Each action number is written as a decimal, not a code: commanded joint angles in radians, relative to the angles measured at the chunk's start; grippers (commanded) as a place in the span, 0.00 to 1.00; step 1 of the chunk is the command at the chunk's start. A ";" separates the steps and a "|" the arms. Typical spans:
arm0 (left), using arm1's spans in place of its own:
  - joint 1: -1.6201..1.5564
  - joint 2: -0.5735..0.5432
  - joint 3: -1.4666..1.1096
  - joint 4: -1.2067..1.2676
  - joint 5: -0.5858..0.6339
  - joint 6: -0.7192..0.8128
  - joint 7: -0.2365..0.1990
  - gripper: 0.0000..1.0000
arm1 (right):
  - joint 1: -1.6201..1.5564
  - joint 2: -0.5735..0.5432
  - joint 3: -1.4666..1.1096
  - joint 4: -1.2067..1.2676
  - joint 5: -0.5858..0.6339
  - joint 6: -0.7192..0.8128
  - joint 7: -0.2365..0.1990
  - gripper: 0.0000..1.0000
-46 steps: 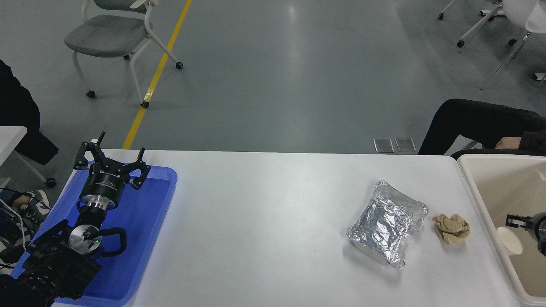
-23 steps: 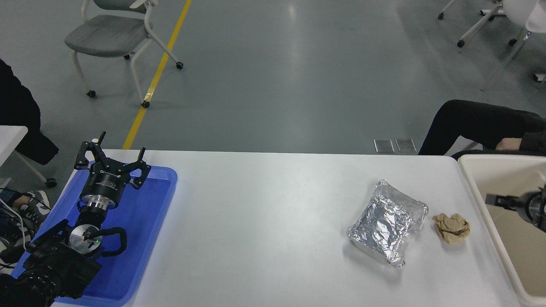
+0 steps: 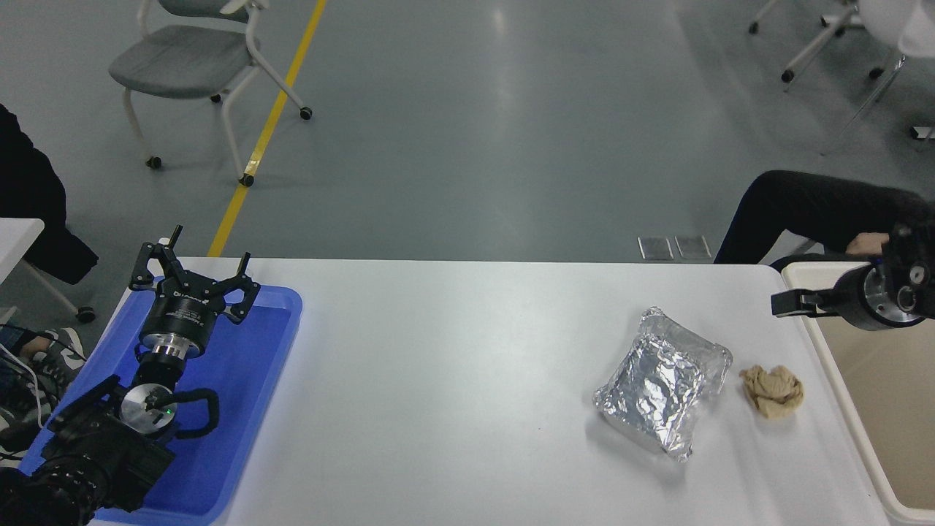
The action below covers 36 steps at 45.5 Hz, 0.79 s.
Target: Pick up paper cup place in dustbin
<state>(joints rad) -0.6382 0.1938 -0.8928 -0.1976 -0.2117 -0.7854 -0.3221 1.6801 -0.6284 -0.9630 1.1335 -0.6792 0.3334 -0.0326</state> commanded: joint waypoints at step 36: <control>0.005 0.004 0.000 0.003 0.000 0.000 -0.003 1.00 | 0.561 0.389 -0.250 0.304 0.372 0.240 -0.007 1.00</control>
<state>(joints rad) -0.6342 0.1977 -0.8937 -0.1964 -0.2117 -0.7854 -0.3249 2.1712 -0.2978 -1.1765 1.3971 -0.4016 0.5618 -0.0382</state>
